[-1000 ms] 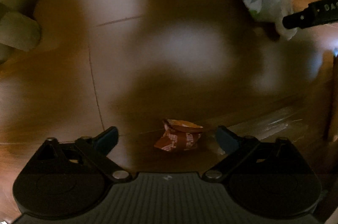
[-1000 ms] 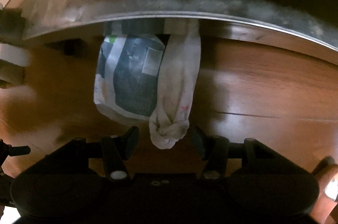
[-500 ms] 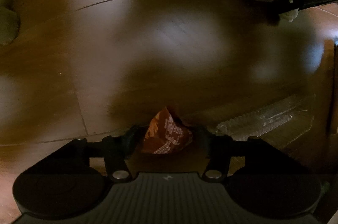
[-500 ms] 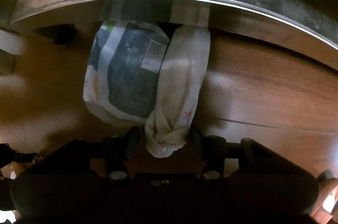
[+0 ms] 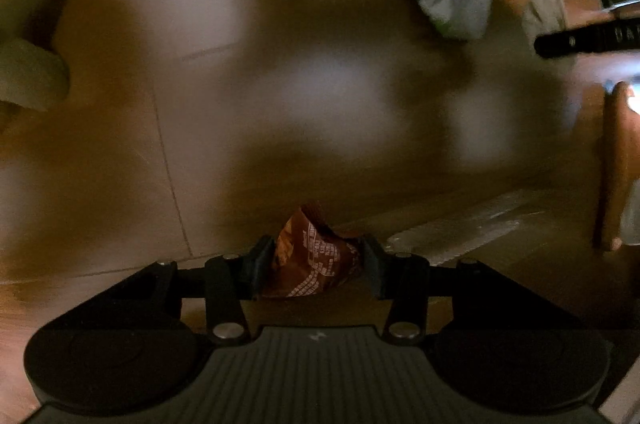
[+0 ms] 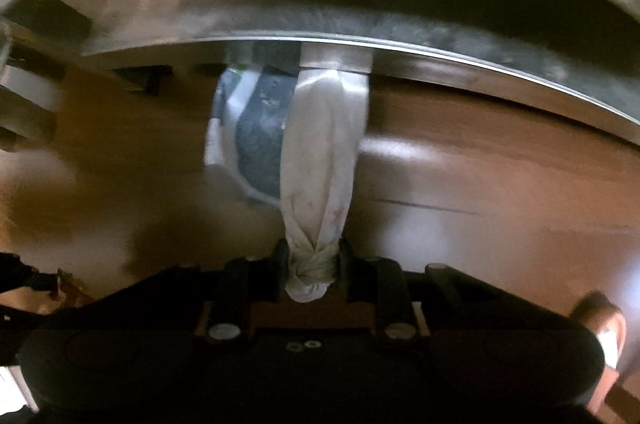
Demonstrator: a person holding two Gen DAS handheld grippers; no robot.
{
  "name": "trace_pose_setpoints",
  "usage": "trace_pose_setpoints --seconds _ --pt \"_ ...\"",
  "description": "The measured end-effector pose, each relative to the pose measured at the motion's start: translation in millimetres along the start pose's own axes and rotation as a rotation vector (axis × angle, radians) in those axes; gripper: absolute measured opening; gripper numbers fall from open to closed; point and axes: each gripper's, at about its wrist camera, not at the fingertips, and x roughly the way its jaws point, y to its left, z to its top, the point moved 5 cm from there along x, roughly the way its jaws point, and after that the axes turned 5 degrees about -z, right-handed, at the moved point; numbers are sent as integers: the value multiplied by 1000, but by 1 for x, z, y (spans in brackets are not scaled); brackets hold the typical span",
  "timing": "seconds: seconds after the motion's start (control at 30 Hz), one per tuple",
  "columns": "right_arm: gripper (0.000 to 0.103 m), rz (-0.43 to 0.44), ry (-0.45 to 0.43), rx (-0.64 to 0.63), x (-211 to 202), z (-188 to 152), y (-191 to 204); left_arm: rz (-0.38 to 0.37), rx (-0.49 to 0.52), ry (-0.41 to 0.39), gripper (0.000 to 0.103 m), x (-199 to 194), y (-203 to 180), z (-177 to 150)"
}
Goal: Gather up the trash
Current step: 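Lift the red wrapper and white sock up over the teal wastebasket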
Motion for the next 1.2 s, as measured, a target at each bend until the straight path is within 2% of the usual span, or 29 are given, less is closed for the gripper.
trace_pose_setpoints --seconds 0.2,0.33,0.57,0.73,1.0,1.2 --pt "22 35 -20 22 -53 -19 7 -9 42 -37 46 -59 -25 2" --pt "22 74 -46 25 -103 -24 16 -8 63 -78 46 -106 -45 -1" --pt "23 104 -139 -76 -194 -56 31 -23 71 -178 46 -199 -88 -10" --pt "23 128 -224 -126 -255 -81 31 -49 52 -285 46 -261 -120 -28" --pt "23 156 -399 -145 -346 -111 36 -83 9 -473 46 -337 -164 -66" --pt "23 180 -532 -153 -409 -126 31 -66 -11 -616 46 -386 -190 -80"
